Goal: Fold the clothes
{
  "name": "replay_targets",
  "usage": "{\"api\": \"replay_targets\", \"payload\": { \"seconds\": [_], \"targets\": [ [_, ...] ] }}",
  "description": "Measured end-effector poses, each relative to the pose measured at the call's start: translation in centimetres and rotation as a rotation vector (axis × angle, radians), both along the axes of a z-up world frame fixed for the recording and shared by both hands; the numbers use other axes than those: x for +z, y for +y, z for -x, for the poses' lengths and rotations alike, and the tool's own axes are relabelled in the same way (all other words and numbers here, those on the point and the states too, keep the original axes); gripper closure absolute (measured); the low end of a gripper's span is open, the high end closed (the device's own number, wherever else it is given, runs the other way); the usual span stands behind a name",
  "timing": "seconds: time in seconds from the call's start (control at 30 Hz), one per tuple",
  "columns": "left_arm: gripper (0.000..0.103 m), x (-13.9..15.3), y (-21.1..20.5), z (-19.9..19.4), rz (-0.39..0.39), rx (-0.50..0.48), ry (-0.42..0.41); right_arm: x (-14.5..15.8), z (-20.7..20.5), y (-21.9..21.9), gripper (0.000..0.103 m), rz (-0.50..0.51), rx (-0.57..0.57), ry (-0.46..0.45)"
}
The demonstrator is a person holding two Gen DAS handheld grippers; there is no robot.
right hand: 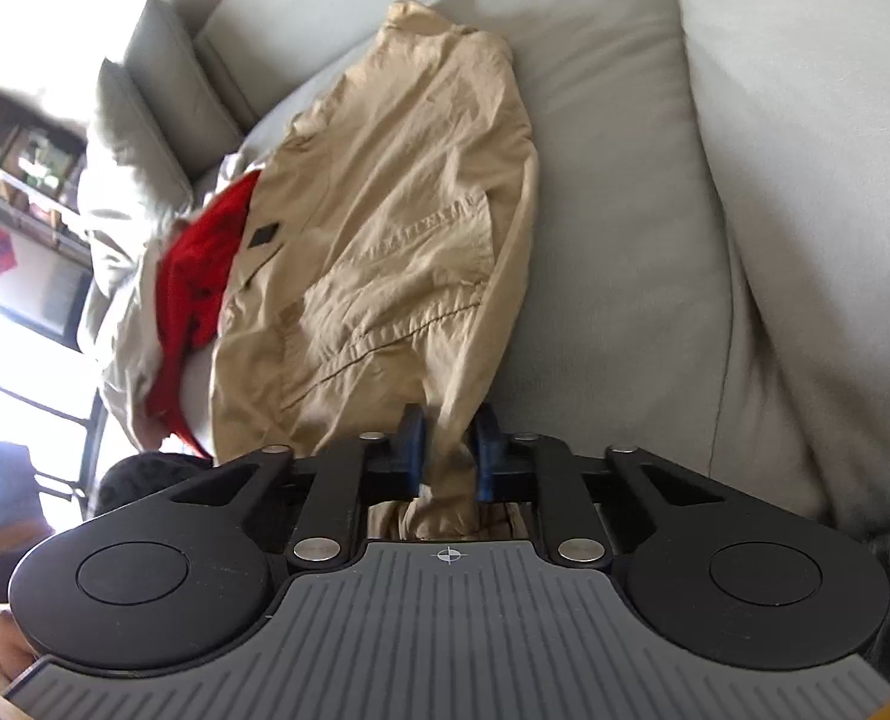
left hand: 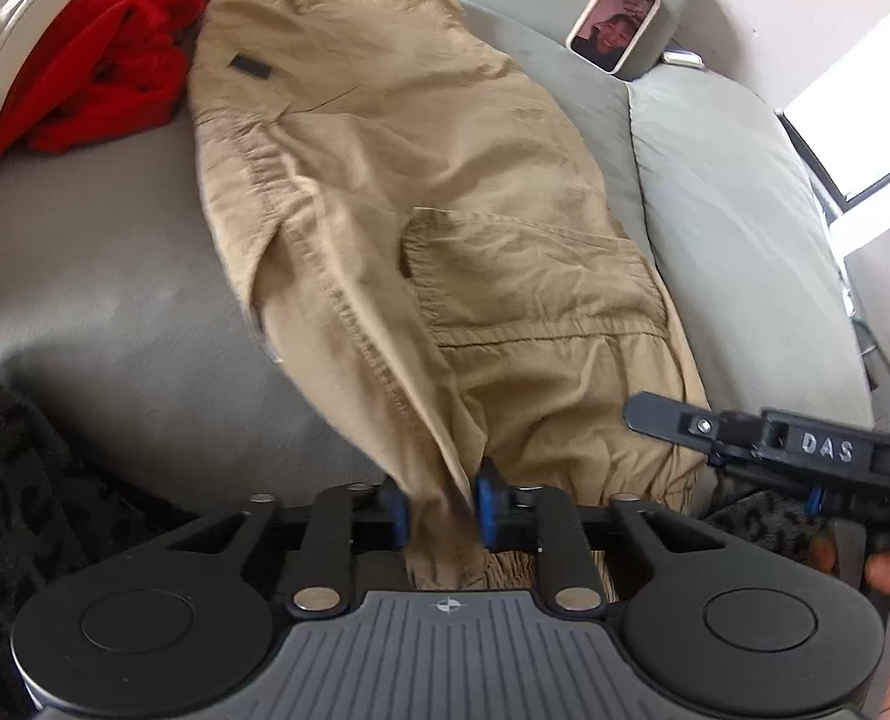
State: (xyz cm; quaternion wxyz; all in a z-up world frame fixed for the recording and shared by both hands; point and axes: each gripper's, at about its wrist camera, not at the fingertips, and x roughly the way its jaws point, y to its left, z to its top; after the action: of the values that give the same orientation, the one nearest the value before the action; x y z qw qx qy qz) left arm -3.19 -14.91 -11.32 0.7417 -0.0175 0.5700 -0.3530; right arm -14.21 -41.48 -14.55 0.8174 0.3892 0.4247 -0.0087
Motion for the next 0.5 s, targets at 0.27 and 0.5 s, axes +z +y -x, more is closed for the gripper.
{"api": "replay_targets", "payload": {
  "seconds": [0.27,0.5],
  "targets": [
    [0.090,-0.4,4.4,-1.5,0.086,0.043,0.129,0.3,1.7,1.6,0.092,-0.165,-0.058,0.006],
    [0.090,-1.0,4.5,-0.8,0.108,0.070,0.142,-0.4,1.2,3.3,0.071,-0.128,-0.035,0.064]
  ]
}}
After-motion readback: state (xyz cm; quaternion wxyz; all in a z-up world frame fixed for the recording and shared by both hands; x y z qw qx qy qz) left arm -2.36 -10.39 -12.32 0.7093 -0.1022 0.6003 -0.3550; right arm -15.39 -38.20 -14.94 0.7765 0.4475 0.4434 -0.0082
